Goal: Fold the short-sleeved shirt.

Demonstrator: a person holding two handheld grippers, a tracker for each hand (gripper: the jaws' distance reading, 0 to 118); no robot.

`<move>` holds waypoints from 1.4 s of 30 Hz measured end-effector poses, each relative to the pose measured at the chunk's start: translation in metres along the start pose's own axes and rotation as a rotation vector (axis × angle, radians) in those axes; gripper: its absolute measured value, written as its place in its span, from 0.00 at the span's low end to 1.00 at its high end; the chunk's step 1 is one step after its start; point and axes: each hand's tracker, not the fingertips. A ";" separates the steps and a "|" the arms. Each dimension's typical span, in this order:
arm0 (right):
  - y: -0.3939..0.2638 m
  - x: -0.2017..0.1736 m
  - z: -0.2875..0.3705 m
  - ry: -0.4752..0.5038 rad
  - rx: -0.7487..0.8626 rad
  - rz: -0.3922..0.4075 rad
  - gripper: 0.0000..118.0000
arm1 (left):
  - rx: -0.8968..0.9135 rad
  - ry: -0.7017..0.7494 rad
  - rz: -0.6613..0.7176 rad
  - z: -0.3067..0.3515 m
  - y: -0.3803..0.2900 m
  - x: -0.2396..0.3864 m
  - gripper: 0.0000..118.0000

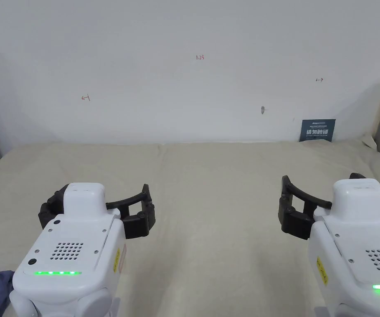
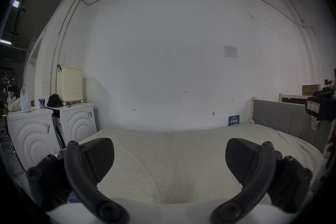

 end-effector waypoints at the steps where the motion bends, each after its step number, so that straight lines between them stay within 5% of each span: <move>1: 0.000 0.000 0.000 0.001 0.000 0.000 0.82 | 0.002 0.001 0.001 0.001 0.000 0.000 1.00; 36: 0.002 -0.003 0.000 0.003 0.020 0.001 0.82 | 0.008 0.006 0.024 0.003 0.004 -0.004 1.00; 42: 0.004 -0.004 -0.007 -0.037 -0.089 -0.030 0.82 | 0.004 0.008 0.031 0.005 0.005 -0.006 1.00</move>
